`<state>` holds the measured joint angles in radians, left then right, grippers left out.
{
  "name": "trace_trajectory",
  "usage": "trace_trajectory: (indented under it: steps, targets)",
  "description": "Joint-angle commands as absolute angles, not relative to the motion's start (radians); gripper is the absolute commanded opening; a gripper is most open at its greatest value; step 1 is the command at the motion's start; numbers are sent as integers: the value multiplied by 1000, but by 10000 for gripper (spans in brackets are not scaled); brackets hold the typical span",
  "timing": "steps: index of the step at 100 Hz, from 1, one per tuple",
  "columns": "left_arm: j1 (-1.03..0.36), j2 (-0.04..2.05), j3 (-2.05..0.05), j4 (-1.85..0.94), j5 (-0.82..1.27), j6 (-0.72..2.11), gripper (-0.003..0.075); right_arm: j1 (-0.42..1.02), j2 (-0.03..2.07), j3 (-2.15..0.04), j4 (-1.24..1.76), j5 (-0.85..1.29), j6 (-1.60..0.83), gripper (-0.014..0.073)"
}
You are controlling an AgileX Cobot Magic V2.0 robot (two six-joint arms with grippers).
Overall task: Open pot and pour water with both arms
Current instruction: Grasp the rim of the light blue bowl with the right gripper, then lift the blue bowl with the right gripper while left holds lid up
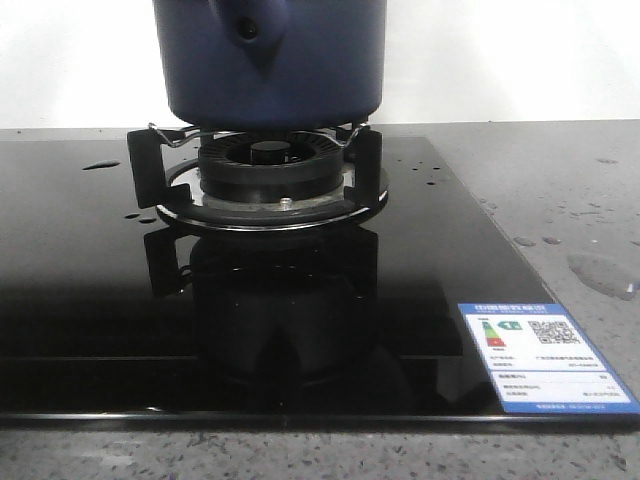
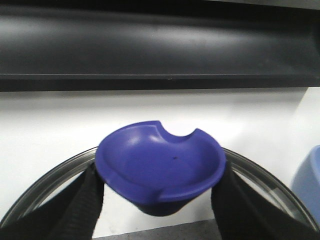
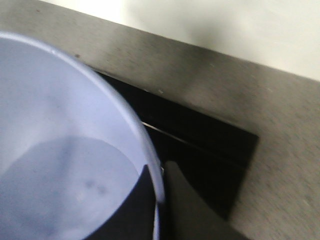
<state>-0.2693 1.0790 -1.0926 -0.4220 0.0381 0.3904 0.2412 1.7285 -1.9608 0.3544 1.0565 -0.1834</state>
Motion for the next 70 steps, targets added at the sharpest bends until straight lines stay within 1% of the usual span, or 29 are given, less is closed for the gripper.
trace_trajectory:
  steps: [1,12,30,70]
  targets:
    - [-268,1051,-1132,-421,-64,388,390,278,1702,-2002,390,909,-186,-55]
    - [-268,1051,-1132,-421,-71,388,390,311,1725,-1997,369,836,-186,-55]
    - [-268,1051,-1132,-421,-78,388,390,350,1716,-1931,289,633,-186,-55]
    - [-268,1051,-1132,-421,-86,388,390,396,1637,-1668,273,157,-271,-55]
